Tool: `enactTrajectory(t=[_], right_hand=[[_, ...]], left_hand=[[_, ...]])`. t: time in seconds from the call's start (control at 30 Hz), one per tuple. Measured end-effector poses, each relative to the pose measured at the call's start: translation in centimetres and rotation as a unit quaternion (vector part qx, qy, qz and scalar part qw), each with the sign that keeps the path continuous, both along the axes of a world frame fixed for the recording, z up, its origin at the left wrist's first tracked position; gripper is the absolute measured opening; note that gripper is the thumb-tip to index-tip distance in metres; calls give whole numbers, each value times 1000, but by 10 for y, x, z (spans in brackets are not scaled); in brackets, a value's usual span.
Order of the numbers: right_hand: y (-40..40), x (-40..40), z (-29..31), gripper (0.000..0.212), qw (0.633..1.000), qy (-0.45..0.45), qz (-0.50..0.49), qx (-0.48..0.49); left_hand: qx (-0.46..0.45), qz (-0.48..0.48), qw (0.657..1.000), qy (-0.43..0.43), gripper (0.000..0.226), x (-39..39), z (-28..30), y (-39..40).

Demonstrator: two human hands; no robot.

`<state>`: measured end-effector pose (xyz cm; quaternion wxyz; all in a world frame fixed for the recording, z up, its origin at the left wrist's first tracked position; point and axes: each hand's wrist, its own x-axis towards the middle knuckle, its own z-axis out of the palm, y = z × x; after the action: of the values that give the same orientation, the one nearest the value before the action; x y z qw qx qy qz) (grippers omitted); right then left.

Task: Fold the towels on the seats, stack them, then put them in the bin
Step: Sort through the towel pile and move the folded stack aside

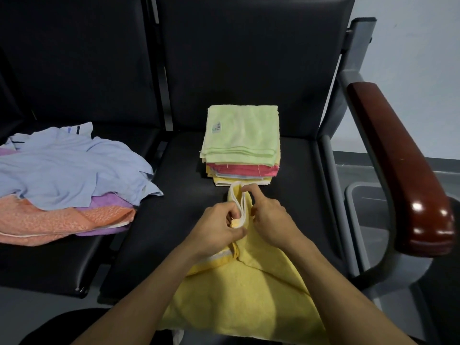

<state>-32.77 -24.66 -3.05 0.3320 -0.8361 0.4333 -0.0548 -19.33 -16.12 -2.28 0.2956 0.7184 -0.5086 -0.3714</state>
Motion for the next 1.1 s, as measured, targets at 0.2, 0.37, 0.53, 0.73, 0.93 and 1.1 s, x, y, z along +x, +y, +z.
enactTrajectory(t=[0.2,0.37,0.53,0.73,0.93,1.1], right_hand=[[-2,3,-5,39,995,82,43,-40],[-11,-3,-4,35,982,145,1,-121],[-21,-22,-5,24,973,155,-56,-165],[-17,-20,1,12,975,108,-63,-185],[-16,-16,9,15,995,-26,-79,-54],[-16,-16,20,17,981,-135,-138,21]], left_hand=[[27,-90,995,-12,35,-4,-2,3],[30,-104,993,-37,37,1,1,6],[25,30,996,-74,25,34,8,5],[-3,128,984,-121,25,58,8,4],[-25,177,975,-134,24,65,9,2],[-25,183,975,-125,22,65,8,0]])
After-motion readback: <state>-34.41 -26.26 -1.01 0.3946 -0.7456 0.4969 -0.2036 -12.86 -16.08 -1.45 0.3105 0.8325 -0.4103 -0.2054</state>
